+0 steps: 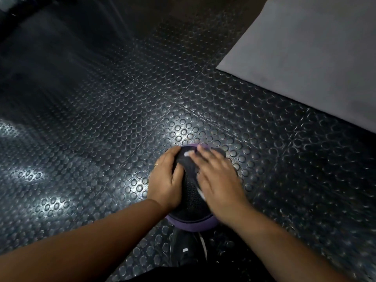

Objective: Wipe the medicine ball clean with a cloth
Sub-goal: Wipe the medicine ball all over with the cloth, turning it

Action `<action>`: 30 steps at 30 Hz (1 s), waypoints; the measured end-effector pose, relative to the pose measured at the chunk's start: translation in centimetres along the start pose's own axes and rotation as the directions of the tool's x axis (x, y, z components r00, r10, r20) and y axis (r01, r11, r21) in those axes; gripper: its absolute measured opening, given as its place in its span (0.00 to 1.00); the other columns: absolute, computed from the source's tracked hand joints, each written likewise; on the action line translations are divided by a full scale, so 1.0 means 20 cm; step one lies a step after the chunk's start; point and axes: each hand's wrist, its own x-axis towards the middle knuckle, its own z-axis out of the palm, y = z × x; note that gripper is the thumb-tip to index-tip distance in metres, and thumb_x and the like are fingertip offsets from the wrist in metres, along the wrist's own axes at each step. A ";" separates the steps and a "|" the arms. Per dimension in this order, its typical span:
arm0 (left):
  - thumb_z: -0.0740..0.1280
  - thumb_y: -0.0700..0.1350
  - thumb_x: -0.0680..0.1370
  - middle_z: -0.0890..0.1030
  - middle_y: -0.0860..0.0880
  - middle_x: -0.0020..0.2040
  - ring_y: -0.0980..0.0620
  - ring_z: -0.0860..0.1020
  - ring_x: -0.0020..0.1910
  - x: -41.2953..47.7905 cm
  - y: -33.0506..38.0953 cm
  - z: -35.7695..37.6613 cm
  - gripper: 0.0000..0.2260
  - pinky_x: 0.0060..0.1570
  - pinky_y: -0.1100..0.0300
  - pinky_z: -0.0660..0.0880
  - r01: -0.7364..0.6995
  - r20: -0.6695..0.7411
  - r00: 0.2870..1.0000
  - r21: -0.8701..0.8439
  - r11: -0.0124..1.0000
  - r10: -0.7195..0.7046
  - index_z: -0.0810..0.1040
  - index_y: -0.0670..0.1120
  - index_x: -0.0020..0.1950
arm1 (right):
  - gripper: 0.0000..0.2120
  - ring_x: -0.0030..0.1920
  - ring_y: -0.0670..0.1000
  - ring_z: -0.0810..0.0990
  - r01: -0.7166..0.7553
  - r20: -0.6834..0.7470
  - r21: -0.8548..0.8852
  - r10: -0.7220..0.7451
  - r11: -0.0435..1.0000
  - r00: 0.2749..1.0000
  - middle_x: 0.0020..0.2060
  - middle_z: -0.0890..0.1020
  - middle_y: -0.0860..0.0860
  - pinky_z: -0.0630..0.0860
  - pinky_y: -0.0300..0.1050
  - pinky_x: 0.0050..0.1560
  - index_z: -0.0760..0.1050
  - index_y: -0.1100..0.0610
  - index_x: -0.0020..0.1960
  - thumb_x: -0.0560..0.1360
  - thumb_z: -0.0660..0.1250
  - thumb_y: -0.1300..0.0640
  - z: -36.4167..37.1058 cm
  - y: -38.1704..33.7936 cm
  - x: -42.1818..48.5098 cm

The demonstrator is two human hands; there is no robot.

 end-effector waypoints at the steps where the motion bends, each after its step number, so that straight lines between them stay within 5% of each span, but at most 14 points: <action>1: 0.52 0.59 0.76 0.77 0.49 0.68 0.51 0.74 0.66 0.01 0.00 -0.01 0.29 0.67 0.53 0.69 0.004 0.016 1.000 -0.020 1.000 -0.003 0.73 0.47 0.72 | 0.24 0.76 0.46 0.49 0.017 0.018 0.001 -0.017 1.000 1.000 0.76 0.54 0.40 0.48 0.48 0.75 0.54 0.41 0.76 0.80 0.45 0.47 0.01 -0.01 -0.09; 5: 0.51 0.56 0.77 0.74 0.51 0.72 0.55 0.70 0.70 0.02 0.02 0.00 0.28 0.72 0.53 0.66 -0.088 0.099 0.991 0.001 0.996 0.088 0.71 0.48 0.74 | 0.24 0.77 0.44 0.43 0.059 0.044 -0.032 -0.057 0.998 0.997 0.76 0.49 0.37 0.45 0.50 0.76 0.51 0.41 0.77 0.81 0.42 0.47 0.00 0.05 -0.14; 8: 0.52 0.55 0.78 0.74 0.49 0.72 0.52 0.69 0.72 0.02 0.04 0.01 0.27 0.71 0.48 0.66 -0.157 0.133 0.980 0.050 0.986 0.149 0.72 0.45 0.73 | 0.24 0.76 0.47 0.53 0.009 0.020 -0.011 -0.008 1.000 1.000 0.75 0.59 0.41 0.52 0.51 0.75 0.59 0.44 0.75 0.81 0.42 0.46 -0.04 0.07 0.09; 10: 0.52 0.55 0.78 0.73 0.47 0.72 0.51 0.69 0.72 0.01 0.04 0.01 0.28 0.71 0.45 0.66 -0.181 0.137 0.976 0.093 0.979 0.168 0.72 0.44 0.73 | 0.21 0.72 0.51 0.63 -0.067 0.132 0.004 0.065 0.998 0.989 0.72 0.68 0.47 0.60 0.52 0.72 0.66 0.49 0.72 0.82 0.46 0.49 -0.02 0.12 0.30; 13: 0.53 0.55 0.79 0.72 0.50 0.73 0.53 0.67 0.74 -0.03 0.05 0.02 0.27 0.72 0.41 0.64 -0.245 0.155 0.963 0.145 0.959 0.222 0.70 0.47 0.75 | 0.17 0.56 0.55 0.75 -0.230 0.397 -0.053 0.231 0.972 0.888 0.61 0.77 0.57 0.70 0.45 0.57 0.75 0.59 0.61 0.82 0.51 0.55 -0.01 0.22 0.58; 16: 0.53 0.56 0.80 0.71 0.51 0.74 0.53 0.67 0.74 -0.02 0.05 0.03 0.26 0.72 0.40 0.64 -0.291 0.189 0.948 0.177 0.940 0.257 0.69 0.48 0.76 | 0.15 0.56 0.56 0.75 -0.313 0.497 -0.201 0.372 0.928 0.784 0.59 0.77 0.60 0.69 0.44 0.53 0.75 0.62 0.60 0.82 0.52 0.58 -0.01 0.28 0.68; 19: 0.51 0.56 0.79 0.73 0.47 0.73 0.50 0.69 0.73 0.02 0.03 0.02 0.28 0.72 0.45 0.66 -0.259 0.176 0.957 0.148 0.954 0.232 0.69 0.45 0.75 | 0.12 0.57 0.57 0.77 -0.204 0.332 -0.183 0.256 0.962 0.908 0.54 0.79 0.56 0.71 0.45 0.51 0.76 0.56 0.55 0.80 0.55 0.55 -0.02 0.24 0.55; 21: 0.50 0.58 0.78 0.73 0.45 0.72 0.50 0.70 0.71 0.05 0.00 -0.01 0.30 0.72 0.51 0.65 -0.165 0.151 0.977 0.107 0.980 0.148 0.69 0.43 0.75 | 0.18 0.63 0.54 0.74 -0.157 0.077 0.015 0.156 0.987 0.985 0.61 0.78 0.52 0.69 0.46 0.61 0.75 0.52 0.62 0.79 0.52 0.53 -0.02 0.13 0.33; 23: 0.50 0.61 0.76 0.72 0.45 0.73 0.49 0.70 0.71 0.08 -0.04 -0.04 0.33 0.72 0.56 0.63 -0.048 0.146 0.988 0.035 0.998 0.043 0.68 0.44 0.76 | 0.22 0.70 0.50 0.66 0.019 -0.110 0.073 -0.010 0.997 0.994 0.69 0.73 0.47 0.60 0.46 0.70 0.72 0.51 0.68 0.77 0.51 0.53 0.01 0.00 0.05; 26: 0.51 0.62 0.77 0.71 0.49 0.74 0.52 0.68 0.73 0.14 -0.08 -0.09 0.32 0.74 0.57 0.60 -0.037 0.146 0.989 0.007 0.999 0.036 0.72 0.47 0.74 | 0.21 0.75 0.50 0.60 0.193 -0.144 0.231 -0.162 0.954 0.976 0.71 0.70 0.44 0.53 0.51 0.74 0.73 0.52 0.67 0.77 0.52 0.58 0.13 -0.05 -0.26; 28: 0.50 0.61 0.78 0.73 0.52 0.70 0.51 0.68 0.70 0.18 -0.11 -0.14 0.29 0.71 0.55 0.61 -0.090 0.146 0.986 0.084 0.992 0.077 0.75 0.49 0.72 | 0.20 0.73 0.51 0.64 0.212 -0.216 0.352 -0.142 0.911 0.966 0.69 0.72 0.45 0.59 0.54 0.73 0.75 0.54 0.66 0.78 0.53 0.62 0.15 0.00 -0.35; 30: 0.50 0.61 0.79 0.73 0.55 0.64 0.51 0.69 0.65 0.21 -0.13 -0.18 0.27 0.66 0.55 0.63 -0.122 0.144 0.985 0.167 0.978 0.098 0.76 0.51 0.71 | 0.20 0.71 0.51 0.68 0.137 -0.320 0.514 0.042 0.847 0.946 0.67 0.74 0.47 0.65 0.51 0.71 0.76 0.55 0.64 0.78 0.53 0.66 0.10 0.06 -0.36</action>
